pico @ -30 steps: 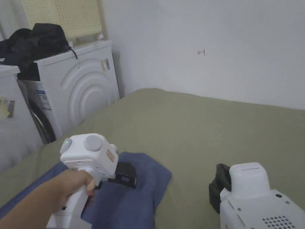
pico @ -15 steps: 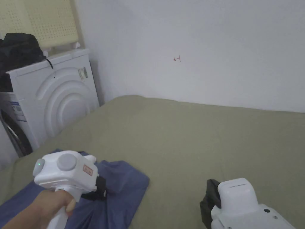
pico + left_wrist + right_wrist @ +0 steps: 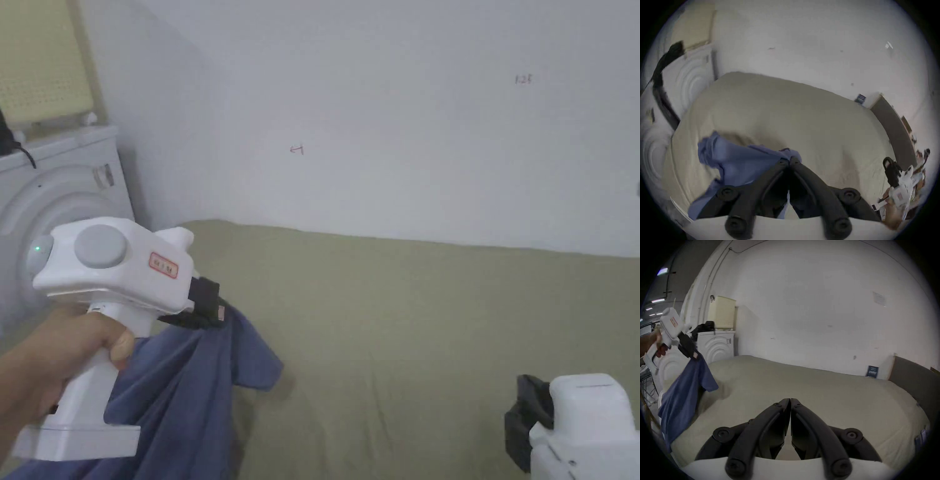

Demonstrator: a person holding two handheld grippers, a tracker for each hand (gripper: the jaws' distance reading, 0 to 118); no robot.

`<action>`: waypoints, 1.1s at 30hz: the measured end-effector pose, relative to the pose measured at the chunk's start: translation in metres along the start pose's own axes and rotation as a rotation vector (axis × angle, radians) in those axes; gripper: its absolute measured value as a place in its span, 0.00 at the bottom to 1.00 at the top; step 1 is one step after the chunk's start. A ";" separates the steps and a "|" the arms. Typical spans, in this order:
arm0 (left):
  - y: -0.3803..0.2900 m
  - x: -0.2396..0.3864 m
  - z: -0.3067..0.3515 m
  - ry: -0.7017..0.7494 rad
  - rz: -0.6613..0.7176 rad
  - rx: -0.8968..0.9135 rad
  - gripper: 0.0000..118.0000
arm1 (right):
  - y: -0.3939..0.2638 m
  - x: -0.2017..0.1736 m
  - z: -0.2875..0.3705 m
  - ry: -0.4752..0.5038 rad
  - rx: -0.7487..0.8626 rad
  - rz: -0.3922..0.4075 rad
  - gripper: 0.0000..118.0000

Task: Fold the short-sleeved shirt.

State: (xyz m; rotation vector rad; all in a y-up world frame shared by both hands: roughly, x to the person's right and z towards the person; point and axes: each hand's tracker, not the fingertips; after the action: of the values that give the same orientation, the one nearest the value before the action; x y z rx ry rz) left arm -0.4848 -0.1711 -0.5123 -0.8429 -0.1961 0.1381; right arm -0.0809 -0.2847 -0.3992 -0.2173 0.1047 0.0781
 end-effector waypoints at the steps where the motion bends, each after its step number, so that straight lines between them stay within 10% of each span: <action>1: 0.004 0.020 0.000 -0.023 -0.025 0.007 0.00 | 0.002 0.013 0.007 -0.018 0.005 -0.004 0.06; 18: -0.033 0.434 -0.098 -0.598 -0.426 -0.174 0.00 | -0.011 0.227 0.125 -0.449 -0.051 -0.045 0.06; 27: -0.105 0.491 -0.171 -0.650 -0.503 -0.335 0.00 | -0.031 0.261 0.148 -0.538 -0.092 -0.072 0.06; 29: -0.110 0.488 -0.182 -0.626 -0.469 -0.372 0.23 | -0.032 0.261 0.147 -0.540 -0.099 -0.076 0.07; 31: -0.109 0.480 -0.185 -0.567 -0.428 -0.370 0.92 | -0.034 0.260 0.145 -0.529 -0.100 -0.085 0.07; 33: -0.099 0.459 -0.177 -0.542 -0.379 -0.340 0.93 | -0.033 0.256 0.141 -0.512 -0.109 -0.095 0.07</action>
State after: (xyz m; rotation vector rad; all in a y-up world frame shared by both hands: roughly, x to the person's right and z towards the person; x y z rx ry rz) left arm 0.0059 -0.2739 -0.4987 -1.0774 -0.9026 -0.0286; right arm 0.1896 -0.2688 -0.2838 -0.3048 -0.4207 0.0435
